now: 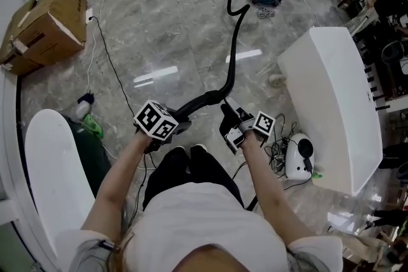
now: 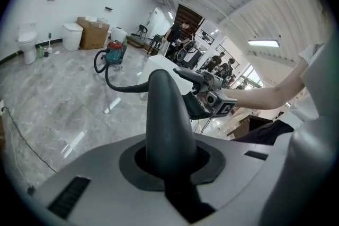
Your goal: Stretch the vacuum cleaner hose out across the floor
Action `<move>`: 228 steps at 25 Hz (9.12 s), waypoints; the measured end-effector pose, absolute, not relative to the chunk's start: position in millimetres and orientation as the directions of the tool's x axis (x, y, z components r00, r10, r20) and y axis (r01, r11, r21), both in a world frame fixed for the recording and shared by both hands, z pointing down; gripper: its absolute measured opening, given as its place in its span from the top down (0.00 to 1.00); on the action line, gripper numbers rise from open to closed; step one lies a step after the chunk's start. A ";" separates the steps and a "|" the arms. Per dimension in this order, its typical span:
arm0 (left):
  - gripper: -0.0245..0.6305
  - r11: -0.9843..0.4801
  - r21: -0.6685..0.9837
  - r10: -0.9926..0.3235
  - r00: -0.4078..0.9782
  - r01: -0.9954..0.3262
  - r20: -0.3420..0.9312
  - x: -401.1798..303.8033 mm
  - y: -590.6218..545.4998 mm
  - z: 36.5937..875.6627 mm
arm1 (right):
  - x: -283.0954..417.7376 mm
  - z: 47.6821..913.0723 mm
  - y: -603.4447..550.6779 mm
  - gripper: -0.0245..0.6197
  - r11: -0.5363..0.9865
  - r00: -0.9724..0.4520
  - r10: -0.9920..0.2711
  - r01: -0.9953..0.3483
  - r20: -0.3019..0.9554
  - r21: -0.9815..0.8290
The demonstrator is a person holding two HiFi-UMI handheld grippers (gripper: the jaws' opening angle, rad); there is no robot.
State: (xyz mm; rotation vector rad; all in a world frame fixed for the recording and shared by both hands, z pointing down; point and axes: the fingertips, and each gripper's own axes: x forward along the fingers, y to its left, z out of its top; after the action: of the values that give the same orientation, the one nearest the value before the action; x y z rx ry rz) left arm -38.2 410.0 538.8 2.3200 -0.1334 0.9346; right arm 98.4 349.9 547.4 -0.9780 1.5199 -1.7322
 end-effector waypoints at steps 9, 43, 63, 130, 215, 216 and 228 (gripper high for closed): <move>0.87 -0.819 0.492 0.141 0.728 -0.295 0.671 -39.1 416.6 543.8 | 51.4 545.9 322.5 0.49 -0.265 -0.454 -0.879 0.215 0.144 -0.940; 0.54 -0.678 0.621 -0.167 0.905 -0.393 0.391 -90.1 366.8 481.3 | 130.8 519.7 286.2 0.54 -0.015 -0.133 -0.990 0.441 -0.049 -0.897; 0.51 -0.378 0.905 -0.344 0.937 -0.196 0.059 -45.1 374.2 445.3 | 86.0 477.9 241.7 0.54 0.075 -0.155 -0.974 0.465 -0.164 -0.882; 0.75 -0.802 0.578 -0.277 0.766 0.149 -0.580 -92.3 361.6 224.5 | 65.1 514.1 303.4 0.44 0.204 -0.060 -0.947 0.643 -0.314 -0.738; 0.71 -0.799 -0.573 -0.304 0.700 0.182 0.646 43.0 362.6 456.0 | 32.4 417.5 385.9 0.68 0.766 -0.496 -0.638 -0.325 0.589 0.555; 0.72 -0.816 -0.552 -0.295 0.699 0.170 0.651 42.6 362.6 455.2 | 31.8 416.8 385.7 0.68 0.769 -0.498 -0.633 -0.318 0.593 0.554; 0.73 -0.910 -0.410 -0.249 0.714 0.059 0.655 39.2 360.0 456.2 | 32.4 413.3 378.4 0.68 0.750 -0.493 -0.654 -0.319 0.574 0.580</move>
State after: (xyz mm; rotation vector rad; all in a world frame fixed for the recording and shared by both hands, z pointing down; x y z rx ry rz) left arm 39.2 360.0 456.2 3.2787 -0.1914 1.3609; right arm 32.4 378.4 413.3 -1.2686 3.6776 0.8899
